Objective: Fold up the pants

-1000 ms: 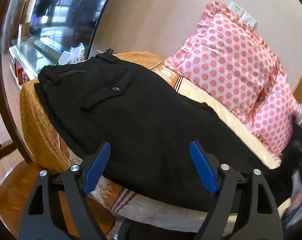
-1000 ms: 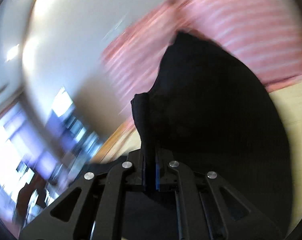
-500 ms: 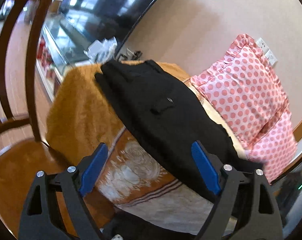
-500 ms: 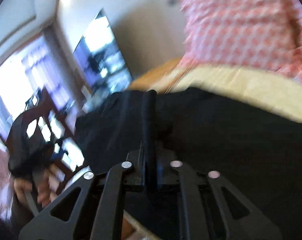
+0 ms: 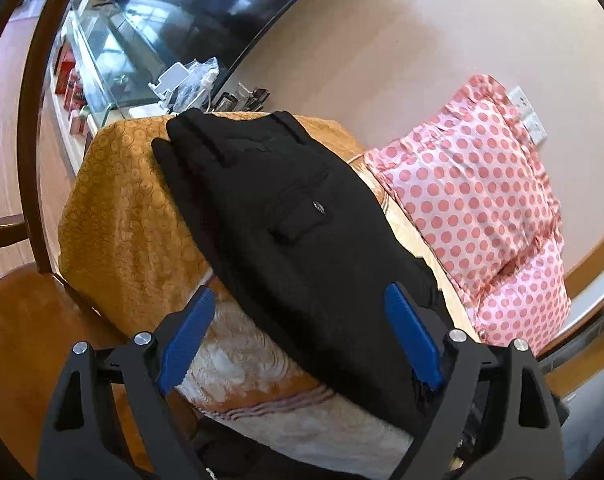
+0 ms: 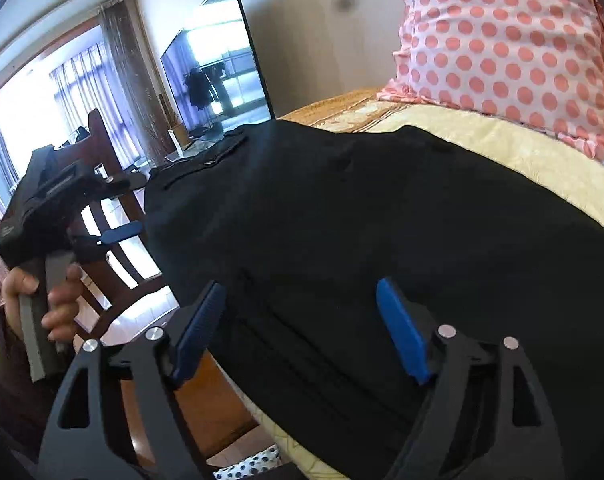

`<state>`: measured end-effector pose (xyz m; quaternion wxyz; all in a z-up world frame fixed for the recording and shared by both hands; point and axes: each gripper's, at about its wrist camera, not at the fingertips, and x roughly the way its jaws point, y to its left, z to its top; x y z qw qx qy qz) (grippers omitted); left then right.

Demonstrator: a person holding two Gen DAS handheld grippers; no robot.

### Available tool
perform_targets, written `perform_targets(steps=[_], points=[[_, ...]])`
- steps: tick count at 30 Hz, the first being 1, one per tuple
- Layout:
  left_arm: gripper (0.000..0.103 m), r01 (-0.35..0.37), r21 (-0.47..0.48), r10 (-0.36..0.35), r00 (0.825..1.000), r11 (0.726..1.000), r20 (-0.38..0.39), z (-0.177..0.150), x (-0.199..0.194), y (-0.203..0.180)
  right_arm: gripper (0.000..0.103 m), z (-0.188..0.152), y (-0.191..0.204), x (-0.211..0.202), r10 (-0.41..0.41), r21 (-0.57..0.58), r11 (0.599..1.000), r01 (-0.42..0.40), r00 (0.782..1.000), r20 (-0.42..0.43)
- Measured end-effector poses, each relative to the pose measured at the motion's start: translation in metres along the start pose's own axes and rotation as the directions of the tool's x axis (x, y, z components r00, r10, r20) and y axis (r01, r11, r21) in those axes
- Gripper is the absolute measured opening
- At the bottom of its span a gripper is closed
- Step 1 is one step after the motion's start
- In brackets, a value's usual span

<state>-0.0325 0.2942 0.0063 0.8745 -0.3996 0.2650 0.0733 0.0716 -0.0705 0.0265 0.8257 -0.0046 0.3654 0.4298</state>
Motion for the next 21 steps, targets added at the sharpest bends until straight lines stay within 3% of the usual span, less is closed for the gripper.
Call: perform_targets(steps=[8,16,21], points=[[0.088,-0.032,-0.083,0.028,0.998,0.996,-0.055,0.01,0.014,0.005,0.079,0.001,-0.005,0.006,0.014,0.009,1.0,-0.014,1.0,0.013],[0.088,-0.002,-0.049,0.001,0.999,0.999,-0.038,0.019,0.008,-0.014,0.079,-0.002,-0.007,0.004,0.028,0.009,1.0,-0.029,0.999,0.028],[0.087,-0.051,-0.143,0.047,0.998,0.988,-0.033,0.037,0.019,0.008,0.079,-0.003,-0.008,0.003,0.035,0.011,0.999,-0.035,0.999,0.035]])
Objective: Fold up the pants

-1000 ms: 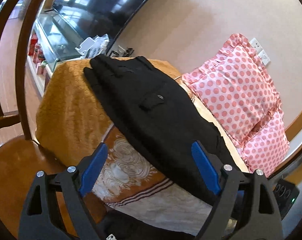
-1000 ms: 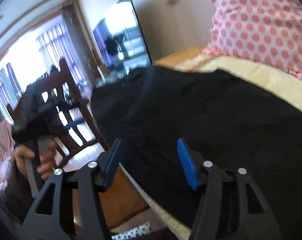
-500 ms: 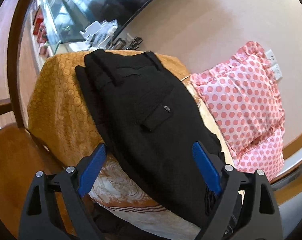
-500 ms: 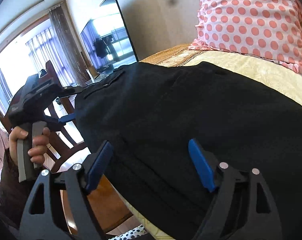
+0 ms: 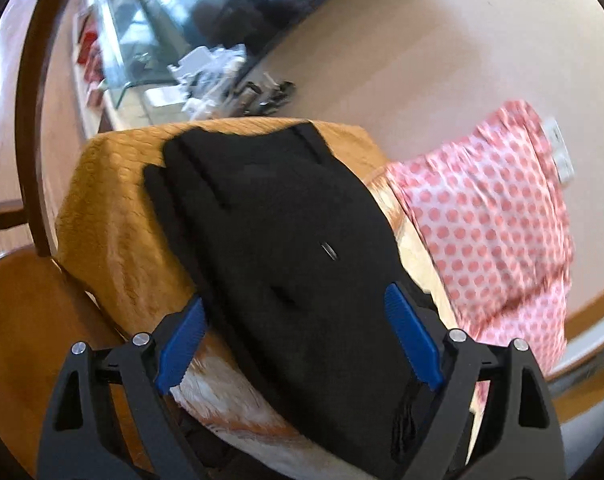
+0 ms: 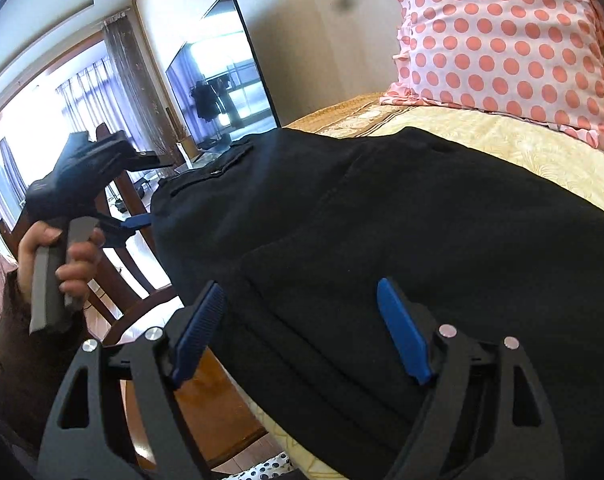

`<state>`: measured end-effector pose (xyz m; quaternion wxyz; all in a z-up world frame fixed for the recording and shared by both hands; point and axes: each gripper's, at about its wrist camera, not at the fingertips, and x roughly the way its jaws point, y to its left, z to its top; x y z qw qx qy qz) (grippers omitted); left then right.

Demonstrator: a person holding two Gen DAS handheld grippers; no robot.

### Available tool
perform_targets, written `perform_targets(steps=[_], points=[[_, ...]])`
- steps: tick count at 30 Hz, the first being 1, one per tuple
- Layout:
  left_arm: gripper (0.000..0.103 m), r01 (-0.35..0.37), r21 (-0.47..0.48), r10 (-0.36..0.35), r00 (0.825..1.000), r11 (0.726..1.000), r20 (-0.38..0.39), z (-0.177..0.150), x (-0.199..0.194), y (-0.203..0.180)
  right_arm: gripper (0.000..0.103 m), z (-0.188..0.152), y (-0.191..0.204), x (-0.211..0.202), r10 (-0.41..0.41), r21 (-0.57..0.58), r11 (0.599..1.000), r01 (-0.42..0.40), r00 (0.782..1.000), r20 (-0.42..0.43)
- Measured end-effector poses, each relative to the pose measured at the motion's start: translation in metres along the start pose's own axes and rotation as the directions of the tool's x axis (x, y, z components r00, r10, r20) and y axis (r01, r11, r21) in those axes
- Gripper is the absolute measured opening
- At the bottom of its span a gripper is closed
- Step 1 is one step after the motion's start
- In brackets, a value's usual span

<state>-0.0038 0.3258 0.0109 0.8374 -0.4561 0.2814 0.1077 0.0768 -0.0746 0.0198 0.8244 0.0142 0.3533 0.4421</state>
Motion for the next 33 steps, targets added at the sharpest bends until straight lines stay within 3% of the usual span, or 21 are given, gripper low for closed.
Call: perform_targets(steps=[6,9,11,13,15,20,23,25,28,31,32,33], points=[[0.083,-0.015,-0.104,0.019,0.999,0.994,0.038,0.029,0.007,0.014,0.079,-0.002,-0.002,0.0,0.009,0.01,1.0,-0.01,1.0,0.023],[0.061,-0.041,-0.144,0.048,0.998,0.989,0.046,0.035,0.011,0.02,0.079,-0.005,-0.005,-0.007,0.022,0.026,0.999,-0.023,0.999,0.035],[0.032,-0.052,-0.156,0.064,0.995,0.986,0.074,0.035,0.013,0.025,0.079,-0.008,-0.008,-0.015,0.024,0.039,0.999,-0.025,0.999,0.045],[0.019,-0.085,-0.11,0.094,0.992,0.99,0.083,0.032,0.016,0.022,0.079,-0.011,-0.013,-0.028,0.023,0.058,0.998,-0.026,0.998,0.058],[0.015,-0.117,-0.035,0.12,0.986,0.993,0.115,0.029,0.011,0.008,0.081,-0.015,-0.02,-0.043,0.022,0.081,0.996,-0.029,0.997,0.081],[0.013,-0.088,0.213,0.046,0.98,0.973,0.191,0.017,-0.014,-0.068,0.083,-0.025,-0.041,-0.09,-0.026,0.136,0.991,0.003,0.985,0.168],[0.013,-0.03,0.391,-0.043,0.984,0.92,0.175,-0.007,-0.022,-0.137,0.084,-0.032,-0.06,-0.123,-0.09,0.185,0.982,0.047,0.969,0.231],[0.013,0.056,0.516,-0.137,0.983,0.855,0.12,-0.037,-0.024,-0.19,0.084,-0.04,-0.075,-0.146,-0.152,0.234,0.968,0.089,0.952,0.265],[0.013,0.213,0.639,-0.266,0.964,0.739,-0.014,-0.091,-0.024,-0.254,0.084,-0.053,-0.096,-0.174,-0.249,0.311,0.938,0.156,0.924,0.289],[0.013,0.372,0.702,-0.347,0.919,0.606,-0.188,-0.157,-0.018,-0.299,0.084,-0.073,-0.118,-0.201,-0.354,0.398,0.89,0.224,0.889,0.291],[0.013,0.447,0.701,-0.358,0.889,0.555,-0.284,-0.188,-0.011,-0.311,0.084,-0.081,-0.125,-0.21,-0.39,0.426,0.87,0.248,0.875,0.288],[0.013,0.488,0.696,-0.348,0.871,0.526,-0.347,-0.21,-0.004,-0.316,0.084,-0.088,-0.131,-0.217,-0.42,0.45,0.852,0.267,0.863,0.283]])
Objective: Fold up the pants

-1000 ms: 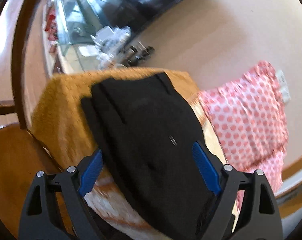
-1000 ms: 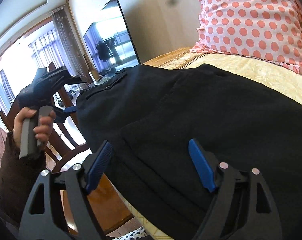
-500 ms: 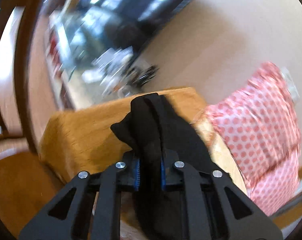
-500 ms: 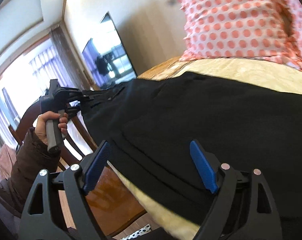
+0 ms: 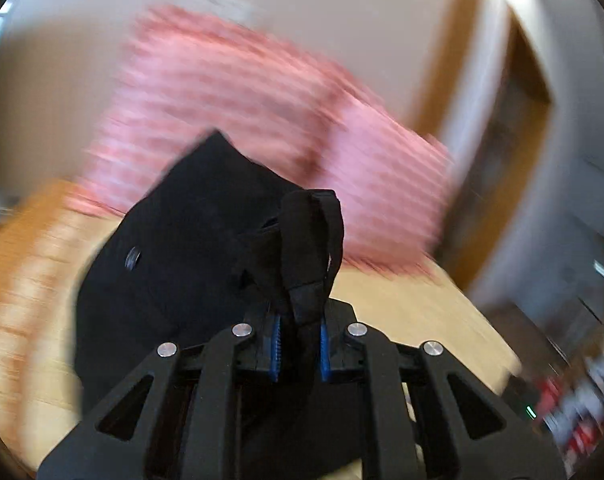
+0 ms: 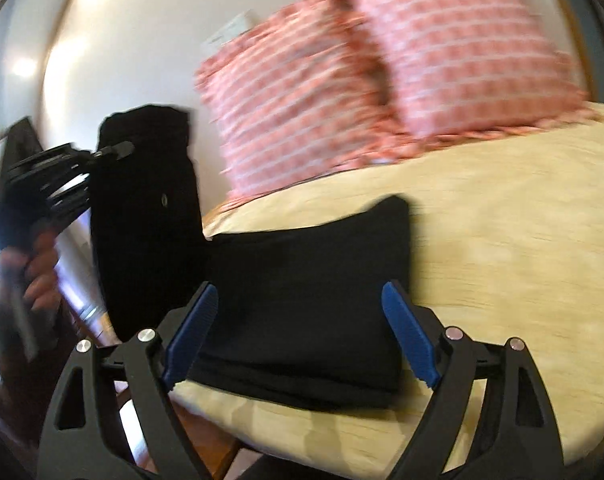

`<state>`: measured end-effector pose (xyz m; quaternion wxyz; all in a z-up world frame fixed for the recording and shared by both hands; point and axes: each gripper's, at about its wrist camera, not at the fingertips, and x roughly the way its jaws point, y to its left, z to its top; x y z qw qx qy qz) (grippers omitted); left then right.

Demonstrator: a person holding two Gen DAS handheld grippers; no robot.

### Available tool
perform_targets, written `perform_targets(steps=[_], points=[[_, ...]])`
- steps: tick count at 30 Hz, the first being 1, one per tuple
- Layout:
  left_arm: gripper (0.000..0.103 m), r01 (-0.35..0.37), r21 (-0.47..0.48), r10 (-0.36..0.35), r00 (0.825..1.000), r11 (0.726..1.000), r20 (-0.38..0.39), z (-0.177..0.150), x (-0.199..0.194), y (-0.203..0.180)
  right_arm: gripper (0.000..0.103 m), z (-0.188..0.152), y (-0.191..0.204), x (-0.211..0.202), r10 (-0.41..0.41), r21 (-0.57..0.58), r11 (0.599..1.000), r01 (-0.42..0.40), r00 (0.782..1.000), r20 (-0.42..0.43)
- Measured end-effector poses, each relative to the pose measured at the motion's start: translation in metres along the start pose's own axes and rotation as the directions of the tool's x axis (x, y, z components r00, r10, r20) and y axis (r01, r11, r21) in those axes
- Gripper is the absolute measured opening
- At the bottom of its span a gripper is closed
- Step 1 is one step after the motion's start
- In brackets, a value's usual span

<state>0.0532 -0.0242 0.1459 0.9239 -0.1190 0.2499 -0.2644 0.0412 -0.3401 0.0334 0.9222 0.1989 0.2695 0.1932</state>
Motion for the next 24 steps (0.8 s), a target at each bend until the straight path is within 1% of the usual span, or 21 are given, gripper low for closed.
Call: perform_targets(steps=[1,2,3,4,5,6,8,11,12,13,15,16,17,19,20,22,23,24], points=[[0.013,0.033,0.022,-0.032,0.998,0.999,-0.056,-0.013,0.017,-0.014,0.084,-0.001,-0.01,-0.004,-0.027,0.018,0.999,0.027,1.0,0.008],[0.013,0.057,0.049,-0.05,0.989,0.997,-0.142,-0.034,0.044,-0.029,0.084,-0.003,-0.022,-0.01,-0.059,0.046,0.997,0.058,0.998,0.015],[0.013,0.066,0.057,-0.053,0.977,0.996,-0.207,-0.05,0.061,-0.034,0.084,-0.004,-0.03,-0.012,-0.077,0.064,0.995,0.076,0.997,0.017],[0.013,0.073,0.051,-0.056,0.96,0.996,-0.275,-0.066,0.077,-0.036,0.084,-0.006,-0.038,-0.016,-0.092,0.079,0.993,0.09,0.996,0.019],[0.013,0.09,0.028,-0.076,0.942,0.996,-0.328,-0.08,0.09,-0.036,0.084,-0.007,-0.046,-0.02,-0.111,0.096,0.989,0.108,0.994,0.021],[0.013,0.108,0.001,-0.101,0.932,0.994,-0.348,-0.091,0.095,-0.034,0.084,-0.008,-0.051,-0.022,-0.123,0.106,0.987,0.121,0.992,0.022],[0.013,0.107,-0.001,-0.102,0.944,0.994,-0.314,-0.086,0.087,-0.034,0.084,-0.01,-0.059,-0.025,-0.146,0.114,0.983,0.143,0.989,0.021],[0.013,0.12,-0.029,-0.123,0.971,0.992,-0.206,-0.057,0.068,-0.034,0.084,-0.008,-0.065,-0.027,-0.156,0.127,0.98,0.151,0.987,0.03],[0.013,0.118,-0.014,-0.119,0.979,0.993,-0.167,-0.051,0.062,-0.041,0.084,-0.007,-0.067,-0.028,-0.158,0.13,0.98,0.152,0.987,0.04],[0.013,0.119,0.003,-0.117,0.981,0.993,-0.155,-0.048,0.062,-0.049,0.084,-0.005,-0.068,-0.026,-0.163,0.135,0.979,0.156,0.986,0.046],[0.013,0.13,0.061,-0.116,0.975,0.99,-0.19,-0.059,0.07,-0.067,0.084,-0.006,-0.07,-0.028,-0.175,0.147,0.975,0.166,0.983,0.05],[0.013,0.13,0.091,-0.107,0.969,0.987,-0.222,-0.069,0.076,-0.072,0.084,-0.006,-0.072,-0.029,-0.182,0.153,0.973,0.173,0.982,0.048],[0.013,0.114,0.131,-0.075,0.959,0.985,-0.275,-0.089,0.085,-0.081,0.084,-0.006,-0.075,-0.03,-0.195,0.161,0.969,0.185,0.98,0.045],[0.014,0.113,0.146,-0.058,0.938,0.983,-0.341,-0.113,0.1,-0.08,0.084,-0.005,-0.076,-0.033,-0.203,0.169,0.967,0.193,0.978,0.046],[0.016,0.112,0.166,-0.05,0.94,0.98,-0.336,-0.121,0.1,-0.08,0.084,-0.003,-0.076,-0.035,-0.205,0.171,0.966,0.193,0.977,0.052],[0.019,0.092,0.23,-0.022,0.957,0.969,-0.29,-0.124,0.091,-0.085,0.084,0.002,-0.073,-0.039,-0.206,0.159,0.968,0.193,0.976,0.072],[0.021,0.089,0.246,-0.017,0.96,0.965,-0.281,-0.123,0.087,-0.088,0.084,0.007,-0.07,-0.041,-0.204,0.146,0.971,0.19,0.975,0.088],[0.024,0.101,0.255,-0.029,0.962,0.962,-0.272,-0.121,0.08,-0.088,0.084,0.011,-0.068,-0.042,-0.197,0.136,0.974,0.183,0.975,0.098]])
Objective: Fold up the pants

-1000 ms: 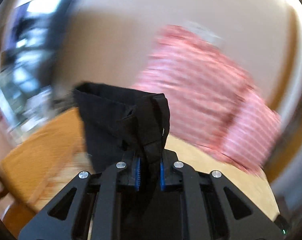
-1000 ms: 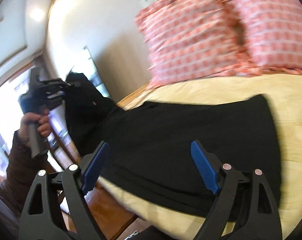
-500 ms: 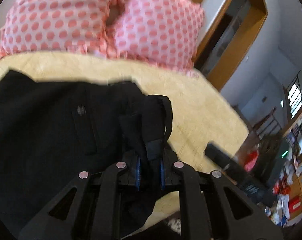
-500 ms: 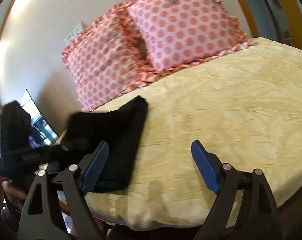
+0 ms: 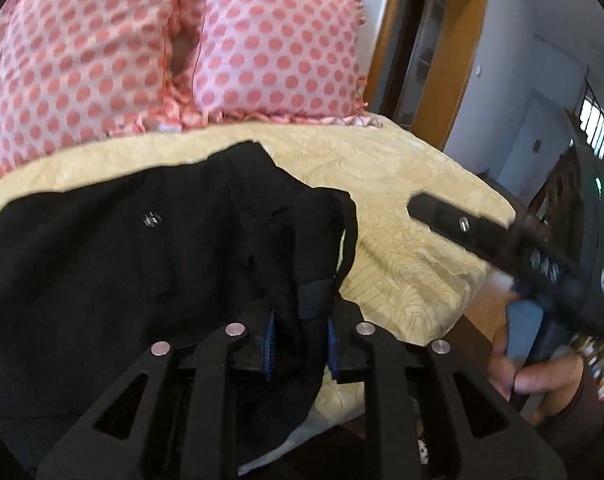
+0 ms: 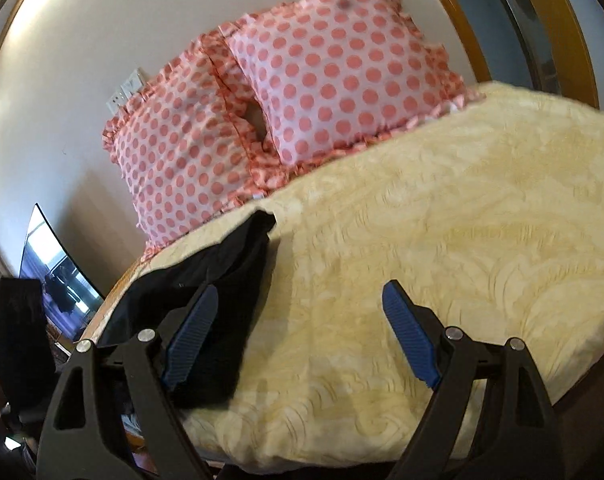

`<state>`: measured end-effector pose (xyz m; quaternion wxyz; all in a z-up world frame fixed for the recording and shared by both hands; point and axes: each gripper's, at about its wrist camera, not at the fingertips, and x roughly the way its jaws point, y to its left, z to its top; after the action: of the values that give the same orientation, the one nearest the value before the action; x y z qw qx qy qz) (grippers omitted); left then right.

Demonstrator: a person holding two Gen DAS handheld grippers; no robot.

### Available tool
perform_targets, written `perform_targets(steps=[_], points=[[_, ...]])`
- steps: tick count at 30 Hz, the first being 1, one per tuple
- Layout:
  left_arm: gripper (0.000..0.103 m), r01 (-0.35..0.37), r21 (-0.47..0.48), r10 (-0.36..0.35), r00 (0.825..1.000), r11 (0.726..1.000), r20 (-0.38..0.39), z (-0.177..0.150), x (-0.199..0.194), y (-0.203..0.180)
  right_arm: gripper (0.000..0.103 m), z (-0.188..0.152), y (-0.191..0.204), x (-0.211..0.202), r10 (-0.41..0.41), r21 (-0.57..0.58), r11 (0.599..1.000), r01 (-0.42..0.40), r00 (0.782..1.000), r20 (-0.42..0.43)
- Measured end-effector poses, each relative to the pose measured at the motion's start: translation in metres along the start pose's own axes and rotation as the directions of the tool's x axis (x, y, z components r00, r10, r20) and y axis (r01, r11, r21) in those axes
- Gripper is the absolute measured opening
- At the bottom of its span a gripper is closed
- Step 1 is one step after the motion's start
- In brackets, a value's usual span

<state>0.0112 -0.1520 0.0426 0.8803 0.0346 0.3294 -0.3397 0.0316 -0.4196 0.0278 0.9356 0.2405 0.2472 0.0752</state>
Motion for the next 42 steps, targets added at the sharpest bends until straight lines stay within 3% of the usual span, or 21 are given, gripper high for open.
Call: perform_targets(steps=[1,2,3,4,7,8,11,14,17,19,22,24,26,28,30,33,35,37,40,42], points=[[0.038,0.035,0.0,-0.035,0.999,0.999,0.006,0.0,-0.008,0.002,0.084,0.004,0.003,0.0,0.012,-0.008,1.0,-0.012,1.0,0.009],[0.064,0.075,-0.004,-0.075,0.997,0.997,0.01,-0.003,-0.017,0.004,0.084,0.008,0.007,-0.001,0.032,-0.015,0.999,-0.032,0.999,0.017],[0.077,0.101,-0.008,-0.101,0.995,0.995,0.024,-0.004,-0.026,0.006,0.084,0.012,0.011,-0.001,0.051,-0.022,0.998,-0.05,0.998,0.022],[0.098,0.11,-0.016,-0.109,0.993,0.994,0.045,-0.006,-0.035,0.011,0.084,0.015,0.015,-0.001,0.066,-0.027,0.998,-0.065,0.998,0.025],[0.1,0.149,-0.059,-0.141,0.983,0.987,0.117,-0.009,-0.071,0.031,0.084,0.023,0.035,0.006,0.134,-0.063,0.989,-0.134,0.991,0.004],[0.1,0.13,-0.085,-0.117,0.983,0.988,0.14,-0.009,-0.08,0.039,0.084,0.023,0.042,0.01,0.159,-0.079,0.984,-0.16,0.987,-0.019],[0.102,-0.048,-0.189,0.082,0.98,0.981,0.181,-0.006,-0.094,0.08,0.084,0.016,0.075,0.028,0.231,-0.15,0.958,-0.245,0.967,-0.107],[0.102,-0.161,-0.277,0.193,0.977,0.947,0.095,-0.01,-0.078,0.115,0.084,0.004,0.103,0.047,0.263,-0.197,0.934,-0.298,0.947,-0.186],[0.102,-0.203,-0.353,0.213,0.977,0.913,-0.012,-0.024,-0.059,0.14,0.089,-0.014,0.111,0.068,0.217,-0.201,0.939,-0.278,0.935,-0.28],[0.102,-0.203,-0.347,0.214,0.977,0.916,-0.005,-0.033,-0.057,0.142,0.089,-0.031,0.102,0.089,0.148,-0.174,0.959,-0.226,0.916,-0.373],[0.102,-0.247,-0.274,0.251,0.968,0.929,-0.02,-0.034,-0.054,0.133,0.089,-0.035,0.104,0.083,0.156,-0.204,0.948,-0.243,0.917,-0.367],[0.102,-0.22,-0.282,0.223,0.975,0.934,-0.02,-0.03,-0.058,0.135,0.088,-0.023,0.104,0.079,0.168,-0.181,0.951,-0.25,0.912,-0.374],[0.102,-0.169,-0.33,0.178,0.984,0.929,-0.002,-0.025,-0.071,0.147,0.089,0.0,0.095,0.074,0.163,-0.152,0.963,-0.222,0.932,-0.325],[0.102,-0.16,-0.397,0.186,0.982,0.904,0.028,-0.015,-0.086,0.175,0.089,0.018,0.078,0.083,0.135,-0.116,0.977,-0.18,0.938,-0.32],[0.102,-0.171,-0.449,0.199,0.98,0.877,0.016,-0.009,-0.09,0.199,0.089,0.03,0.062,0.102,0.124,-0.055,0.986,-0.155,0.92,-0.372],[0.102,-0.14,-0.525,0.137,0.99,0.84,-0.045,-0.001,-0.08,0.237,0.079,0.031,0.041,0.135,0.125,0.033,0.992,-0.124,0.877,-0.463],[0.101,-0.133,-0.55,0.099,0.991,0.824,-0.091,0.001,-0.068,0.254,0.072,0.026,0.037,0.145,0.109,0.028,0.994,-0.109,0.863,-0.494],[0.1,-0.12,-0.567,0.066,0.991,0.815,-0.115,0.0,-0.057,0.262,0.068,0.024,0.04,0.147,0.109,0.0,0.992,-0.125,0.865,-0.49],[0.095,-0.085,-0.566,0.009,0.991,0.82,-0.136,0.003,-0.043,0.262,0.042,0.017,0.046,0.147,0.149,-0.009,0.984,-0.18,0.844,-0.516],[0.093,-0.069,-0.557,-0.013,0.99,0.828,-0.141,0.005,-0.037,0.258,0.043,0.017,0.048,0.148,0.136,-0.04,0.983,-0.182,0.847,-0.513]])
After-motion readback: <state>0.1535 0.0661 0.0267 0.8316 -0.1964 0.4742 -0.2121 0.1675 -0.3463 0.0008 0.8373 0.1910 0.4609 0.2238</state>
